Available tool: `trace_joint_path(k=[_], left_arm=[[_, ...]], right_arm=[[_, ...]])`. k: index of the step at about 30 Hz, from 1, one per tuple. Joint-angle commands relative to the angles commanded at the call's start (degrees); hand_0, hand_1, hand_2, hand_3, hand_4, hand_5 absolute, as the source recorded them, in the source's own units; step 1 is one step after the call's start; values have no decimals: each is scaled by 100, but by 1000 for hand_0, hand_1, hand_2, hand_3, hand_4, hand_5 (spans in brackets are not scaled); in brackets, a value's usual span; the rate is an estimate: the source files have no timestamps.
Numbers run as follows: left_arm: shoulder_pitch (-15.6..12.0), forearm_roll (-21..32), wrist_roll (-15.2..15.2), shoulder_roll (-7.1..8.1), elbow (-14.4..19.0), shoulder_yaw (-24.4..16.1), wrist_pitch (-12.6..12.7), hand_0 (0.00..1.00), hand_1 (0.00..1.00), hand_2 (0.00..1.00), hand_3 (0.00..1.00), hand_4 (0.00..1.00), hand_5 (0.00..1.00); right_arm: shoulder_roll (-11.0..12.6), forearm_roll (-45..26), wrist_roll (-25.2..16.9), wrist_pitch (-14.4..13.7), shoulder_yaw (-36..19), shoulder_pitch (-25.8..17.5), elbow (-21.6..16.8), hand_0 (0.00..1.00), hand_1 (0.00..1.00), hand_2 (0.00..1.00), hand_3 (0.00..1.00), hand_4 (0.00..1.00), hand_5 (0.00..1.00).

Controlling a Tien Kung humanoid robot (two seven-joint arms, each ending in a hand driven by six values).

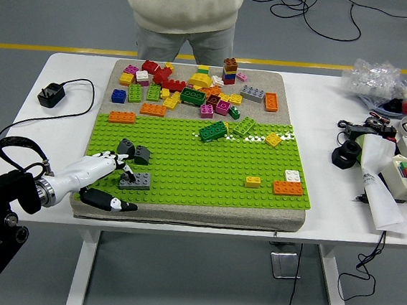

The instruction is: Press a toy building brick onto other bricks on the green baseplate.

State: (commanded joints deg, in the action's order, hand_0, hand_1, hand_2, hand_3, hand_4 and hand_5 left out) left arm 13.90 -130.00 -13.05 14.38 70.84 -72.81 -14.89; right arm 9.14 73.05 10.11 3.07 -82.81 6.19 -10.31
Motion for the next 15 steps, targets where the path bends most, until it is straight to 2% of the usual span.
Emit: trace_joint_path(k=[15], left_arm=[[81, 0, 11, -155, -293, 15, 106, 998, 982, 991, 672, 998, 674]], right_arm=[[-5, -24, -3, -3, 3, 5, 0, 789, 723, 769, 782, 998, 697]])
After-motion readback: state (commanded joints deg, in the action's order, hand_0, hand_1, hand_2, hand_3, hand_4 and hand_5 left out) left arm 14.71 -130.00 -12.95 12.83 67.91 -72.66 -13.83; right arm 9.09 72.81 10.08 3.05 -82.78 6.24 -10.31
